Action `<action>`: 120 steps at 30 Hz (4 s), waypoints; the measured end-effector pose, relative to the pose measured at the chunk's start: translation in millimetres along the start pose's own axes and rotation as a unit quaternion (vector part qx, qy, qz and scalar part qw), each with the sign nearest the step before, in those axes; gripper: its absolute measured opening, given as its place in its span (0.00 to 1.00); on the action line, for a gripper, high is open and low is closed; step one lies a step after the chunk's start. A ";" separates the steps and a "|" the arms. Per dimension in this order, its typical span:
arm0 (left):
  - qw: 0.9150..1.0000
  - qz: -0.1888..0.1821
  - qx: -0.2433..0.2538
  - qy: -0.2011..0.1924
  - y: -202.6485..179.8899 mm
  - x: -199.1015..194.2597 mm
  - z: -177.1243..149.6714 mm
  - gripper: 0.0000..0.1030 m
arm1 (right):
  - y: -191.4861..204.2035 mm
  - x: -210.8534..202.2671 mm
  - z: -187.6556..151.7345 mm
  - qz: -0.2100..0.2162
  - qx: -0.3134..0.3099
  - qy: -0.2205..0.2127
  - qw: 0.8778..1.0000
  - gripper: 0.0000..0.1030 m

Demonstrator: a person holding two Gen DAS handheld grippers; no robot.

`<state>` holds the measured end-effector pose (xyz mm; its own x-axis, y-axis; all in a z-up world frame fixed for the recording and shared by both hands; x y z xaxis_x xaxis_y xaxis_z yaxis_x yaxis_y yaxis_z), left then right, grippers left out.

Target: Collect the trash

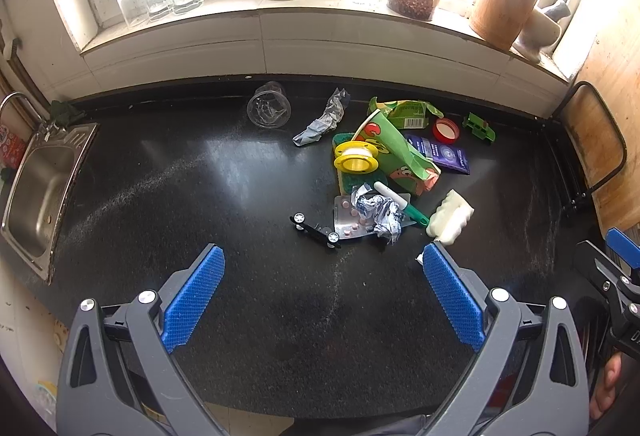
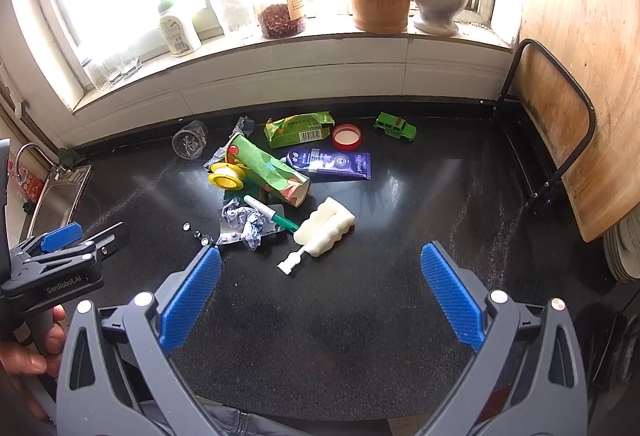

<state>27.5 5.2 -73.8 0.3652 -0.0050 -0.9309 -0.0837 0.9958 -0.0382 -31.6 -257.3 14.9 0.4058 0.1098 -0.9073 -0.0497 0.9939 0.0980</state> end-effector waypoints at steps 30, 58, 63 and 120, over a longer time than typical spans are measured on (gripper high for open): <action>0.999 0.004 -0.018 0.035 7.4 37.8 15.6 0.94 | -8.7 50.1 15.3 0.004 -0.002 0.025 1.000 0.95; 0.977 0.041 -0.164 0.130 26.1 207.6 16.1 0.62 | -25.4 245.9 13.7 0.070 0.067 0.166 0.981 0.62; 0.979 0.023 -0.163 0.123 23.9 201.8 17.2 0.15 | -20.2 240.9 12.9 0.085 0.051 0.165 0.981 0.30; 0.845 0.147 -0.515 0.013 372.2 -15.3 -390.7 0.15 | 546.4 87.1 -319.0 0.316 -0.585 0.201 0.719 0.26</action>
<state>-371.6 340.0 -215.7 0.1684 0.2137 -0.9623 -0.9339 0.3469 -0.0864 -314.5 293.6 -140.9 -0.3199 0.2939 -0.9007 -0.9380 0.0355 0.3447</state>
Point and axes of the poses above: each gripper's, at about its wrist camera, not at the fingertips, and x roughly the way its jaws point, y to its left, z to its top, the point moved 6 cm from there along x, roughly the way its jaws point, and after that the axes turned 8 degrees about y, right-handed, at the moved point
